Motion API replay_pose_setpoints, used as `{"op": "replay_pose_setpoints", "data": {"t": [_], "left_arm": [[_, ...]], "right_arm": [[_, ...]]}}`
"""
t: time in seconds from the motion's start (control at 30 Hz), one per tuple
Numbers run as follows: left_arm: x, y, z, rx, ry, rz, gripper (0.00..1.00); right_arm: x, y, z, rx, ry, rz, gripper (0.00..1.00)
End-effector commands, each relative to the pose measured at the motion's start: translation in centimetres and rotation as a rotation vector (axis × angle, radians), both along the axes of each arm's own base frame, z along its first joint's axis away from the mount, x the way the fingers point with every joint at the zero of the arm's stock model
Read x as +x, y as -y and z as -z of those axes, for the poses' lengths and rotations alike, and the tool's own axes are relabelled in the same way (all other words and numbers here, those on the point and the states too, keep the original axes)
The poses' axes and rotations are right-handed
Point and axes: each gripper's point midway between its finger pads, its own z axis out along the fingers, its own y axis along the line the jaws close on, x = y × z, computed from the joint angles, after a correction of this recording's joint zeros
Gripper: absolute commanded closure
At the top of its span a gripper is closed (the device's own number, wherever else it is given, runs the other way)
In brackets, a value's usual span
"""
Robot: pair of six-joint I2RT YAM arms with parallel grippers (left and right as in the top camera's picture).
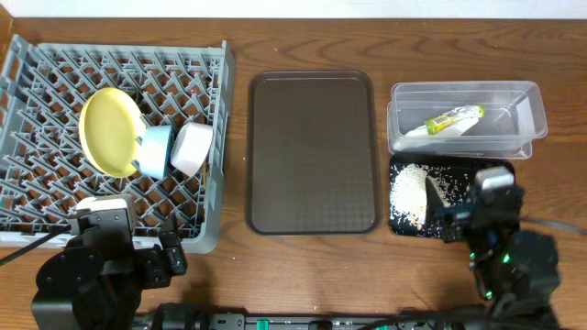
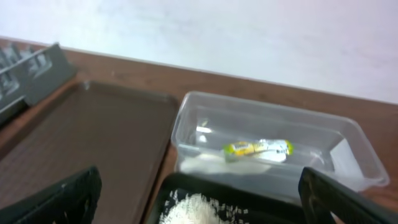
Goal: Sort waste into correct bins and load items into the dishwasher
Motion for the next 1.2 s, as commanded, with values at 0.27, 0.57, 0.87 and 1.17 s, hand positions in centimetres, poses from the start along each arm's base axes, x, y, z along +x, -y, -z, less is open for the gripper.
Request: {"op": "replay_pose_setpoints", "data": {"t": [0.27,0.57,0.87,1.17], "left_arm": [[-0.2,0.2,-0.2,-0.008,0.008,0.006,0.08],[-0.2,0.2,-0.2,-0.008,0.008,0.006,0.08],[-0.2,0.2,-0.2,-0.008,0.008,0.006,0.08],[-0.2,0.2,-0.2,-0.008,0.008,0.006,0.08]], "right_arm": [[-0.6,0.7,6.7,0.082,0.105,0.041,0.01],[0.4,0.5,7.7,0.111,0.167,0.041,0.01],[0.4,0.5,7.8,0.110,0.164,0.041,0.01],[0.4,0.5,7.9,0.109,0.162,0.041,0.01]]}}
